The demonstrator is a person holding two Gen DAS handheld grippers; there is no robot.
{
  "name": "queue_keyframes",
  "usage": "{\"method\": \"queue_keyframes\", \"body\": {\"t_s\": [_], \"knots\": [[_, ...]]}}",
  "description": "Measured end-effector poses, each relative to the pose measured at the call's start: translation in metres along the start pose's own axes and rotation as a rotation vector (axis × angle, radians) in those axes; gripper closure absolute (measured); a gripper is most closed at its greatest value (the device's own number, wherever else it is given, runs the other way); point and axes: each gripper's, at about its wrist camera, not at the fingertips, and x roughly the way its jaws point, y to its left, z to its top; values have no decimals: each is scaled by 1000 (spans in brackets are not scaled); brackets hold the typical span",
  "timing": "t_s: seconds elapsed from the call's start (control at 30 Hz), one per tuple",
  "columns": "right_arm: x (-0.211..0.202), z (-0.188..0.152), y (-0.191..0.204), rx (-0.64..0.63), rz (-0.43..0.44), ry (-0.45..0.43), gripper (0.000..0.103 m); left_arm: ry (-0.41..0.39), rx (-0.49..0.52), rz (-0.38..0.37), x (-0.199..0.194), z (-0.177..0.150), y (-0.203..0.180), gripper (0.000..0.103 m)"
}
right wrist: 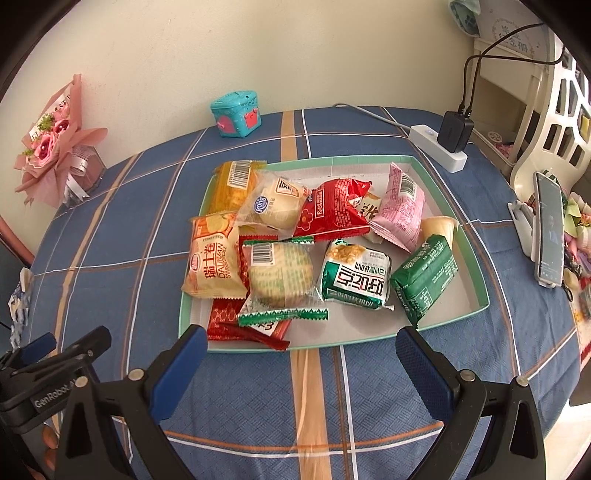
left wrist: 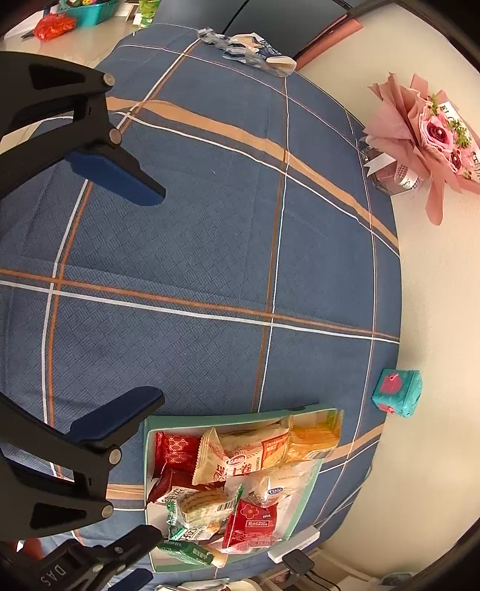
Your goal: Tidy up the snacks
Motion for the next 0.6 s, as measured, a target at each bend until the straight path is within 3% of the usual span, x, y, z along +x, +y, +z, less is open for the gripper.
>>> {"method": "queue_keyframes", "body": {"t_s": [0.6], "knots": [[4, 2, -3, 8, 9, 14, 0, -8, 0, -7, -1, 3, 0, 5]]}}
